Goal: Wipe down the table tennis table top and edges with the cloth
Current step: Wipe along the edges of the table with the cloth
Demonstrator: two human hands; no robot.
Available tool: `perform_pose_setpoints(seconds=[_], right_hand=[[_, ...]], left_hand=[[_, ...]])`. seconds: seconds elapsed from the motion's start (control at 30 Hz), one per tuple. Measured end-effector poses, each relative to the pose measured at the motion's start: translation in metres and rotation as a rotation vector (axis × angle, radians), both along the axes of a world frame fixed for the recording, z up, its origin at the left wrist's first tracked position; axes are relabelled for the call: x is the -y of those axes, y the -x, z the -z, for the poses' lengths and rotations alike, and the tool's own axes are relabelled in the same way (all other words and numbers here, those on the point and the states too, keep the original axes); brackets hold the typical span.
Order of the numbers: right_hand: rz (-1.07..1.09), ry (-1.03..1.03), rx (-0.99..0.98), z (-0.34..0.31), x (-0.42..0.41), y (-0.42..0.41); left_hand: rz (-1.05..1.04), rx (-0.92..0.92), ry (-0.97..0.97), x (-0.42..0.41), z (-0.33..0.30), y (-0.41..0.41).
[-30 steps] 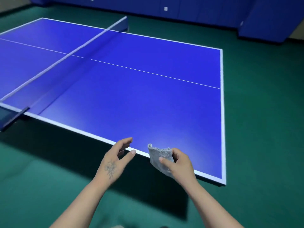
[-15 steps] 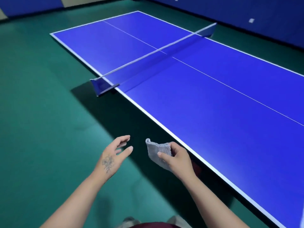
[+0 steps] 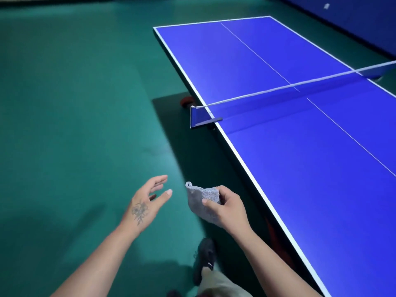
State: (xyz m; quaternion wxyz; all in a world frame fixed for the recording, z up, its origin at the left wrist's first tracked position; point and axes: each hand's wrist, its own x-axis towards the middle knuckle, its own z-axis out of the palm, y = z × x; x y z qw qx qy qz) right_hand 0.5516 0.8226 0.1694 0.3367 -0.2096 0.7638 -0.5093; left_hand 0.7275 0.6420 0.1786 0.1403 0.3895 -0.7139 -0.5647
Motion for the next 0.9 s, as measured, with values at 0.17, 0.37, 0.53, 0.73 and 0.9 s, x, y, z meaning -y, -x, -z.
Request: perform_pose_setpoints(seconds=[0.17, 0.37, 0.53, 0.73, 0.9], right_hand=[[-0.121, 0.019, 0.027, 0.01, 0.054, 0.058], [-0.266, 0.03, 0.046, 0.013, 0.113, 0.111], [-0.314, 0.073, 0.089, 0.012, 0.157, 0.136], [-0.367, 0.067, 0.099, 0.019, 0.227, 0.156], [-0.414, 0.032, 0.05, 0.028, 0.304, 0.172]], left_hand=[[-0.122, 0.014, 0.016, 0.031, 0.004, 0.033], [-0.237, 0.03, 0.04, 0.059, -0.004, 0.063], [-0.327, 0.016, 0.022, 0.083, -0.004, 0.076], [-0.381, 0.011, -0.006, 0.136, 0.006, 0.09], [-0.417, -0.028, -0.026, 0.211, 0.019, 0.105]])
